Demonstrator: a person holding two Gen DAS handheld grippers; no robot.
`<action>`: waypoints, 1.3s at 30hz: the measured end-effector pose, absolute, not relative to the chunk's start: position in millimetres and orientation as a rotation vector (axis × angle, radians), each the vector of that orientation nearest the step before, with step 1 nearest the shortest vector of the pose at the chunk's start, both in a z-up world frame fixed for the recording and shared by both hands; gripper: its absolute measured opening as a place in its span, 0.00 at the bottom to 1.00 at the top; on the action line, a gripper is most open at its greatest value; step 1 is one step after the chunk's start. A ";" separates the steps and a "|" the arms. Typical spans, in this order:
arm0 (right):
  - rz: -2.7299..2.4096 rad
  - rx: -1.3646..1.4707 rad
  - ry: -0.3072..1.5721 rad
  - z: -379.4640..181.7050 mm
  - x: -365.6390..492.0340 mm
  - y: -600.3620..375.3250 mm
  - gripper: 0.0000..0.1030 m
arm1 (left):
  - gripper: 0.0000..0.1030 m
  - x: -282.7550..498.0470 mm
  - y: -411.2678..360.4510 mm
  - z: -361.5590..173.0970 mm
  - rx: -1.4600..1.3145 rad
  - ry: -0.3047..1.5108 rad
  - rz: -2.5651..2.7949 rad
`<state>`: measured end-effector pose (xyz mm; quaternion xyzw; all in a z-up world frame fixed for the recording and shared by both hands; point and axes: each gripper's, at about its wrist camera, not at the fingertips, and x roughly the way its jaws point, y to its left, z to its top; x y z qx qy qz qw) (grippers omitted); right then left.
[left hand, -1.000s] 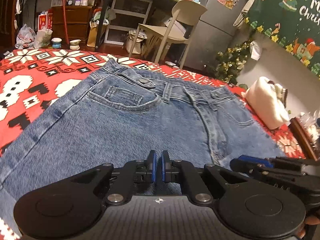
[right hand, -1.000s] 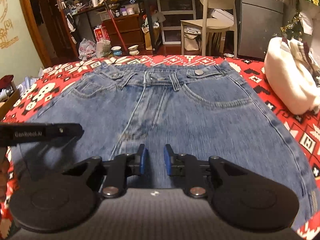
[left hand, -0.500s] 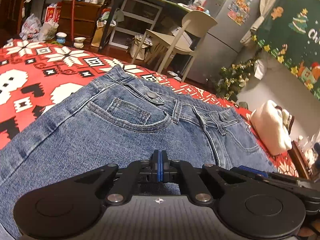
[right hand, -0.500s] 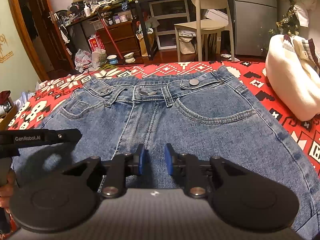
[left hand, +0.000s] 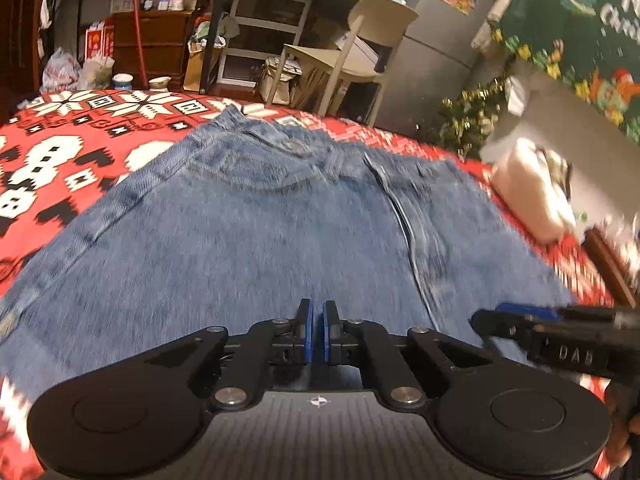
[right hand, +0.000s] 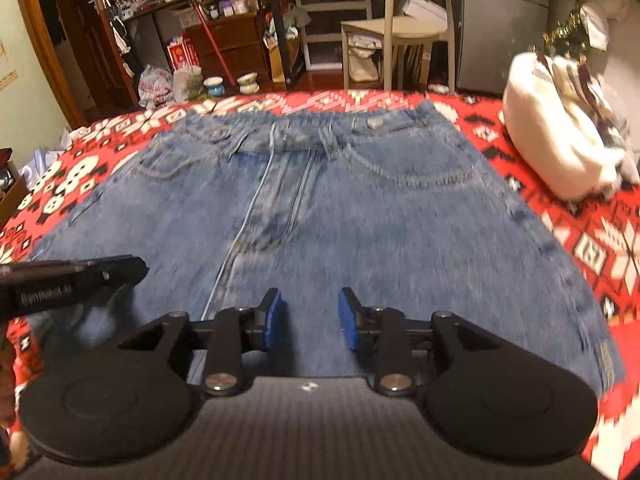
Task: Fold clothes
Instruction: 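Open both grippers and hold them over the shorts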
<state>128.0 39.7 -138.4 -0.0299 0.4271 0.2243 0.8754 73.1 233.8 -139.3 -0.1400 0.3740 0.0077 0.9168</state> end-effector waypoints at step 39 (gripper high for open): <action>0.407 -0.196 0.584 -62.8 83.3 0.4 0.99 | 0.74 65.2 247.5 -86.0 -0.179 0.684 0.036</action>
